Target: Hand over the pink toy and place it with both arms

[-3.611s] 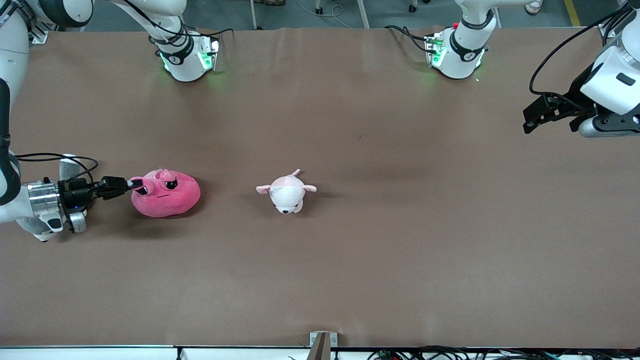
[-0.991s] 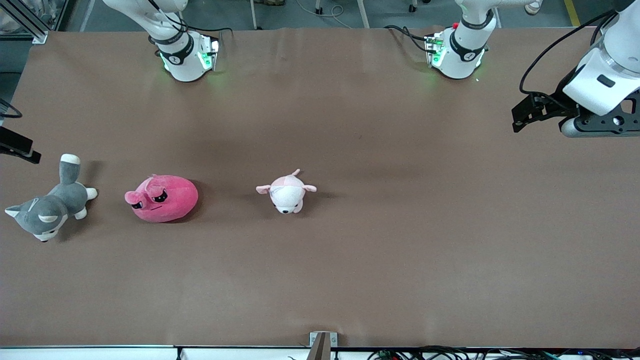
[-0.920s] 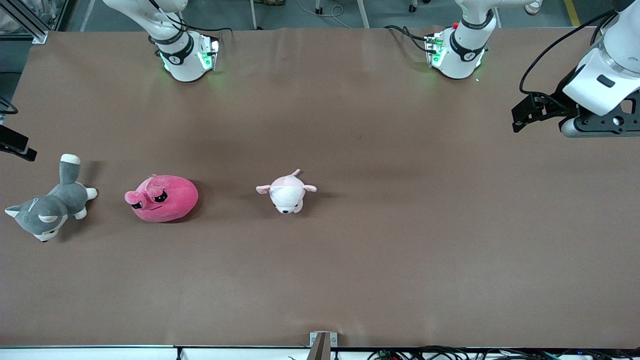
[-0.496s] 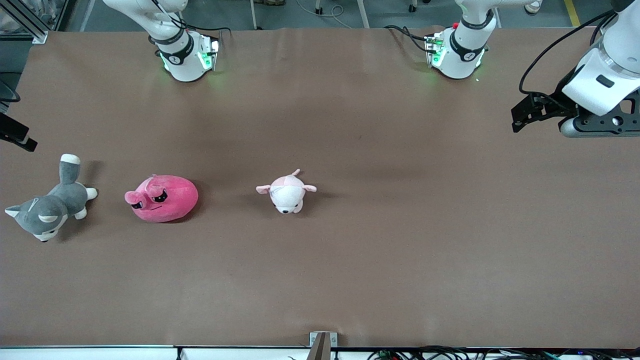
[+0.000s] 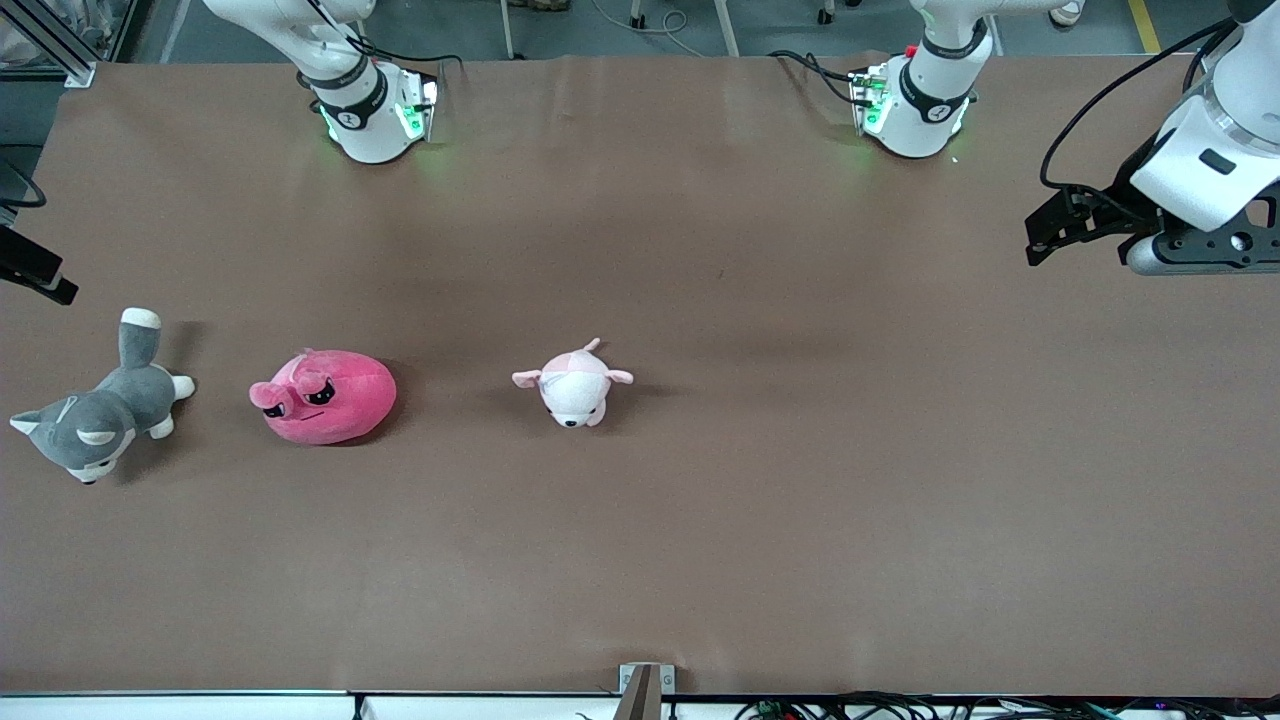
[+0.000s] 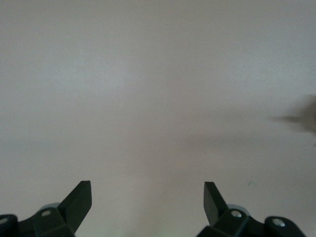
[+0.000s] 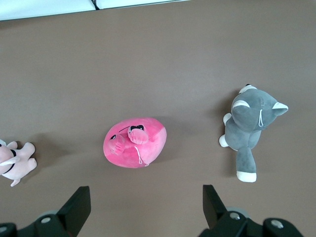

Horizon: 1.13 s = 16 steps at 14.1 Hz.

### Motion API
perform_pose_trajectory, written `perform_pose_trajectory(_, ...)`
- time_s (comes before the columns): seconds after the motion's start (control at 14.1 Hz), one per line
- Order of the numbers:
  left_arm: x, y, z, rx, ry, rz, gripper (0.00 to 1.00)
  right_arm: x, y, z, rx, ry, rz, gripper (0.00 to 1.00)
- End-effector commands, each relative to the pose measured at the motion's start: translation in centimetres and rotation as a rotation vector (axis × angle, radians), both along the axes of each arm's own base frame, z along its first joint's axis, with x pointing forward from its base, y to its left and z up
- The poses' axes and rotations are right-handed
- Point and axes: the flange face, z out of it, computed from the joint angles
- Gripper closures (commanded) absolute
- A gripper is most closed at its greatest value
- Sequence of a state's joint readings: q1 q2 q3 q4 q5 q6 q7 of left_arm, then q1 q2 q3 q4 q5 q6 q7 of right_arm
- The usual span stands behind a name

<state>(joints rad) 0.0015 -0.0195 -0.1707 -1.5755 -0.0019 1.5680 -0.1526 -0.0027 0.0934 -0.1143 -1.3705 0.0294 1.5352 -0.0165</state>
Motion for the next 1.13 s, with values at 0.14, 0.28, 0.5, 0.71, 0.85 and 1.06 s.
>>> perform_pose_trajectory(0.14, -0.5, 0.8, 0.7, -0.02, -0.01, -0.051, 0.0, -0.9, -0.4, 0.4, -0.015, -0.013, -0.014, 0.0)
perform_pose_trajectory(0.28, -0.4, 0.9, 0.7, -0.02, -0.01, -0.051, 0.0, -1.0, -0.5, 0.5, -0.014, -0.014, -0.015, 0.0)
perform_pose_trajectory(0.5, -0.3, 0.9, 0.9, -0.014, -0.014, -0.05, 0.0, -1.1, -0.2, -0.2, -0.016, 0.003, -0.002, 0.0)
perform_pose_trajectory(0.71, -0.4, 0.8, 1.3, -0.009, -0.022, -0.05, 0.0, -3.5, 0.1, -1.5, -0.015, -0.043, 0.021, 0.0)
perform_pose_trajectory(0.85, -0.1, 1.0, 1.4, -0.007, -0.024, -0.047, 0.0, -4.7, 0.1, -2.1, -0.02, -0.06, 0.056, 0.0)
perform_pose_trajectory(1.06, -0.2, 0.8, 1.4, -0.007, -0.022, -0.048, 0.0, -4.9, 0.7, -1.7, -0.086, -0.054, 0.074, 0.0)
